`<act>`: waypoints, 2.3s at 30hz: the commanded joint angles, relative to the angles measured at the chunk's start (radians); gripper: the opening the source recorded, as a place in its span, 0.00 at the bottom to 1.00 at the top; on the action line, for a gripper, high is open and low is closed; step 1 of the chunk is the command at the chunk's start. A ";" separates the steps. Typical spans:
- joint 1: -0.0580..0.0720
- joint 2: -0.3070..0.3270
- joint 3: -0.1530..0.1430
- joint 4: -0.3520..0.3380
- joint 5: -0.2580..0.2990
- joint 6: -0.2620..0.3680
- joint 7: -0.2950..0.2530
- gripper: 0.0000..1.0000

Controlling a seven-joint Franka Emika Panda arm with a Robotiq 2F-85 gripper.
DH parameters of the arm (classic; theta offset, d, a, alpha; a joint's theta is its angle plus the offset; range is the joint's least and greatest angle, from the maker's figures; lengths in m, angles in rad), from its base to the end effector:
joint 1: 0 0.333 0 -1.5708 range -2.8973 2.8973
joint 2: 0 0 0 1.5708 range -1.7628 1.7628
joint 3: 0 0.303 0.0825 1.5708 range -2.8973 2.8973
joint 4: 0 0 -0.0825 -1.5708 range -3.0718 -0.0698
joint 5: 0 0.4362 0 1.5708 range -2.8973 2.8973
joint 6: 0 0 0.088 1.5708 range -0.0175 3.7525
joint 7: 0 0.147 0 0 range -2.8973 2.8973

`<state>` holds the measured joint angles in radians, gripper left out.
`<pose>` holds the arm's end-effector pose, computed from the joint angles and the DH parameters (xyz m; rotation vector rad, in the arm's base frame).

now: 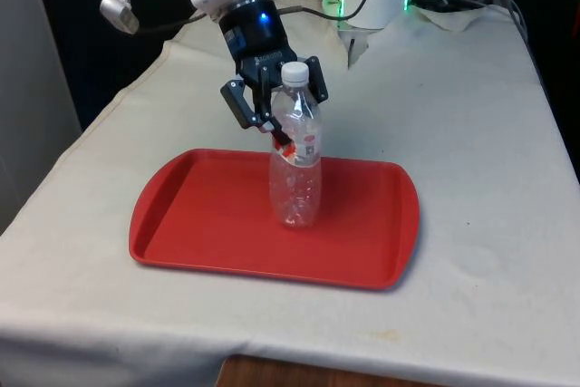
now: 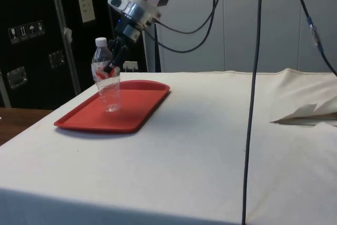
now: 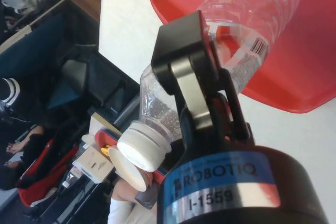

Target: Place the bottle upright on the tray.

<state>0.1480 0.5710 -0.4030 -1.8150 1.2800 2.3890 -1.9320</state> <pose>0.6925 -0.1363 0.1757 -2.5552 -1.0856 -0.9358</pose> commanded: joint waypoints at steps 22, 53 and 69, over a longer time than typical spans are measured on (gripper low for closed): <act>0.005 0.014 0.001 0.006 0.048 0.003 -0.052 0.34; 0.002 0.013 0.000 0.005 0.044 -0.020 -0.048 0.34; 0.001 0.013 -0.002 0.005 0.044 -0.031 -0.048 0.34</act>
<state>0.1490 0.5840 -0.4040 -1.8110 1.3240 2.3560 -1.9800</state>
